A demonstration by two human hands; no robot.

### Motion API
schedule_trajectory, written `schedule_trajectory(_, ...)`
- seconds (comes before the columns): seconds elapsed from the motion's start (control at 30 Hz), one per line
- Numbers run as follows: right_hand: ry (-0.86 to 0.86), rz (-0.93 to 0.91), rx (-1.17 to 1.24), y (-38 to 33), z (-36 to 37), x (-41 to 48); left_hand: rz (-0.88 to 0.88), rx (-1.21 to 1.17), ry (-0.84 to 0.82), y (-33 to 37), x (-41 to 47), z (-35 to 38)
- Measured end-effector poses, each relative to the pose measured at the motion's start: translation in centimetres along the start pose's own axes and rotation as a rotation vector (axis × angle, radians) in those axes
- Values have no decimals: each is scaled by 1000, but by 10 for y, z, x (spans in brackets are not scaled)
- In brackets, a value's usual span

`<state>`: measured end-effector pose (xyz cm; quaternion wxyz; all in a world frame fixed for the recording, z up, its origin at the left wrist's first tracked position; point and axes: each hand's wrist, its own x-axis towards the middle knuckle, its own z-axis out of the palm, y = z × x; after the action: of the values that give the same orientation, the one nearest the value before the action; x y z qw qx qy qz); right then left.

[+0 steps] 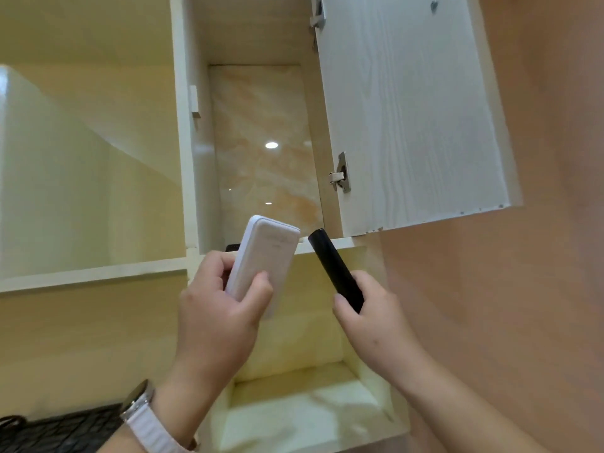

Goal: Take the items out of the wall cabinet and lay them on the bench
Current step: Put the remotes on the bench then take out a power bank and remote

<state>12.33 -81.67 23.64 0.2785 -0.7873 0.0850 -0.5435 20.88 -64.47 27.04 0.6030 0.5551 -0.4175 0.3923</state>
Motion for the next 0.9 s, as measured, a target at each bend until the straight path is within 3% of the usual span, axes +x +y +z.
schedule_trajectory(0.2, -49, 114, 169, 9, -4, -36, -375, -232, -85, -16, -60, 3)
schedule_trajectory(0.47, -73, 391, 178, 18, 1, -109, -950, -607, -230, -36, -151, 17)
schedule_trajectory(0.9, 179, 758, 56, -8, 29, -216, -1132, -846, -630, -81, -218, -1)
